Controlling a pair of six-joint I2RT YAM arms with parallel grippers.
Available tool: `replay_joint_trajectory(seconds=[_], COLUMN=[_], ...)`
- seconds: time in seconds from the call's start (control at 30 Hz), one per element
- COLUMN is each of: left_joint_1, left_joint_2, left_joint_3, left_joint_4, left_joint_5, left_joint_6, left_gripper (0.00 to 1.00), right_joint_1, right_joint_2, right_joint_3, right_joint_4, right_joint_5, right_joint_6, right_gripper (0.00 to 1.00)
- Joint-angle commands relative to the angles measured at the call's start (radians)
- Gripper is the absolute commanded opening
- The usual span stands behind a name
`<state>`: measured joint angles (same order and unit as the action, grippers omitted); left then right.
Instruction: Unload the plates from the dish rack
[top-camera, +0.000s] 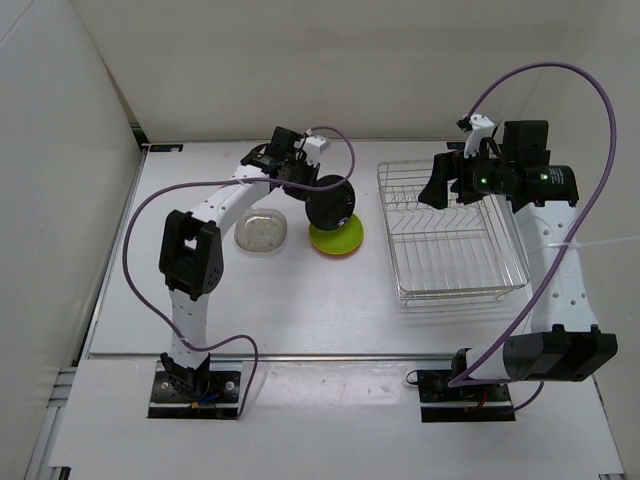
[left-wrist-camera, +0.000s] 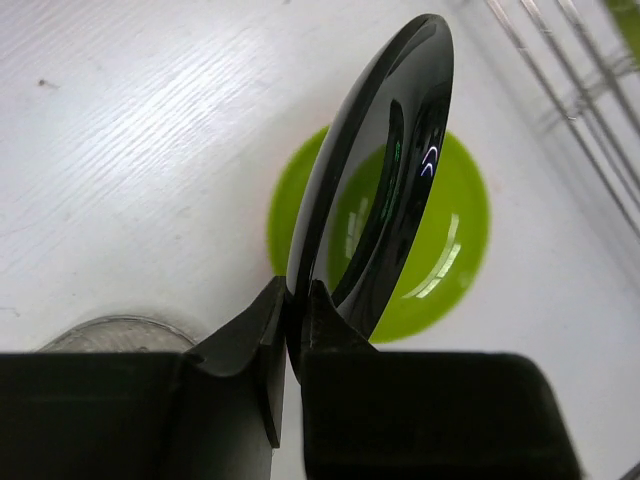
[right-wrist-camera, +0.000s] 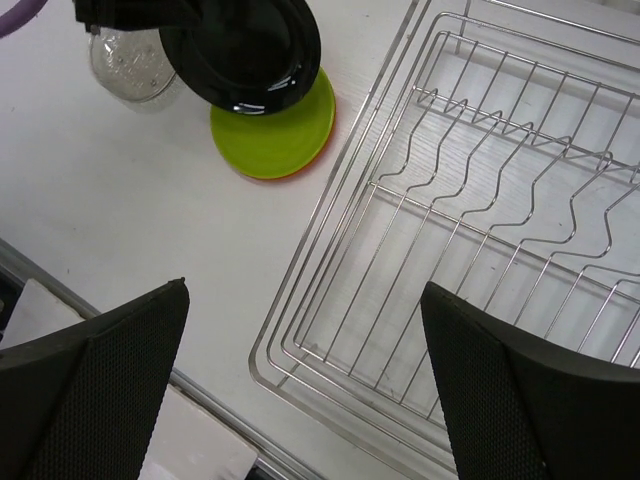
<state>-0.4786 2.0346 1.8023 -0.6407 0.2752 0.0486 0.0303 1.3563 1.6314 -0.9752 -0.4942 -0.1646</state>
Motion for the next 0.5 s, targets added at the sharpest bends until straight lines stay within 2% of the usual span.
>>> replay_joint_trajectory(seconds=[0.0,0.27,0.4,0.47], left_joint_1=[0.027,0.037,0.037,0.037], left_joint_2=[0.018,0.084,0.084,0.084], left_joint_3=[0.062,0.100,0.100,0.091], left_joint_4=[-0.020,-0.042,-0.042,-0.042], left_joint_5=[0.076,0.136,0.147,0.147], left_joint_6=[0.010,0.000,0.000,0.000], left_gripper=[0.11,0.12,0.21,0.30], right_joint_1=[-0.003,-0.003,-0.003,-0.003], right_joint_2=[-0.036,-0.036,-0.036,-0.036], right_joint_3=[-0.008,0.001,0.001,-0.008], right_joint_4=[0.038,0.038,0.038,0.038], right_joint_5=[0.008,-0.001,-0.010,-0.010], right_joint_6=[0.005,0.005,0.005,0.005], right_gripper=[1.00,1.00,1.00,1.00])
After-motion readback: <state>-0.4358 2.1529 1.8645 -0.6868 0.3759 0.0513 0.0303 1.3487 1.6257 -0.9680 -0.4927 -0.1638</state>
